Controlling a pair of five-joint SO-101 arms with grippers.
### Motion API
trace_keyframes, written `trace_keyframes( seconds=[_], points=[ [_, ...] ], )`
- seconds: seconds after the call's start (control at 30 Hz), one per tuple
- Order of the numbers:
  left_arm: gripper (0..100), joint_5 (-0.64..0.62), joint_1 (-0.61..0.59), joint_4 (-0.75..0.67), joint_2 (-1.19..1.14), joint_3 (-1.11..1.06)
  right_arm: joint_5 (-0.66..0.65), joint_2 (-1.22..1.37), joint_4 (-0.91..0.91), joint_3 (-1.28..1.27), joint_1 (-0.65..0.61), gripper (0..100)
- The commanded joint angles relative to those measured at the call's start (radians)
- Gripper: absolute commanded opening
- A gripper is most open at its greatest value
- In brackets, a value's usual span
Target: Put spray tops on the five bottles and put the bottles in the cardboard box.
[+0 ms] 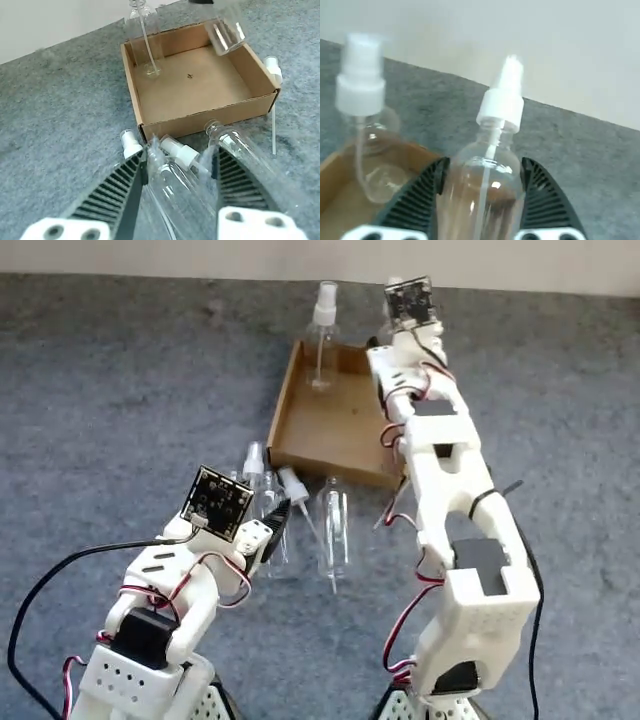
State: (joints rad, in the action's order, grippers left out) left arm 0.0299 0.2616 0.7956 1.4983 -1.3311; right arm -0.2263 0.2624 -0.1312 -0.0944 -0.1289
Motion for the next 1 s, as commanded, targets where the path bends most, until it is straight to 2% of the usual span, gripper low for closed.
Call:
trace_keyframes(
  seconds=[0.0, 0.13, 0.23, 0.43, 0.57, 0.7, 0.8, 0.97],
  points=[
    [16, 0.006, -0.01, -0.026, 0.007, 0.002, -0.002, -0.173, -0.03, 0.053, 0.062, 4.7],
    [16, 0.006, -0.01, -0.026, 0.007, 0.002, -0.006, -0.312, -0.268, 0.01, 0.137, 0.1],
    [16, 0.006, -0.012, -0.026, 0.007, 0.002, -0.012, -0.381, -0.475, -0.001, 0.203, 0.5],
    [16, 0.006, -0.012, -0.026, 0.007, 0.002, -0.281, -0.401, -0.742, -0.019, 0.372, 0.5],
    [16, 0.006, -0.013, -0.026, 0.007, 0.002, -0.402, -0.412, -0.708, -0.16, 0.498, 0.5],
    [16, 0.006, -0.015, -0.026, 0.007, 0.002, -0.546, -0.412, -0.541, -0.387, 0.602, 0.5],
    [16, 0.006, -0.015, -0.026, 0.007, 0.002, -0.603, -0.403, -0.418, -0.545, 0.664, 0.5],
    [16, 0.006, -0.015, -0.026, 0.007, 0.002, -0.651, -0.403, -0.39, -0.719, 0.691, 0.5]
  ],
)
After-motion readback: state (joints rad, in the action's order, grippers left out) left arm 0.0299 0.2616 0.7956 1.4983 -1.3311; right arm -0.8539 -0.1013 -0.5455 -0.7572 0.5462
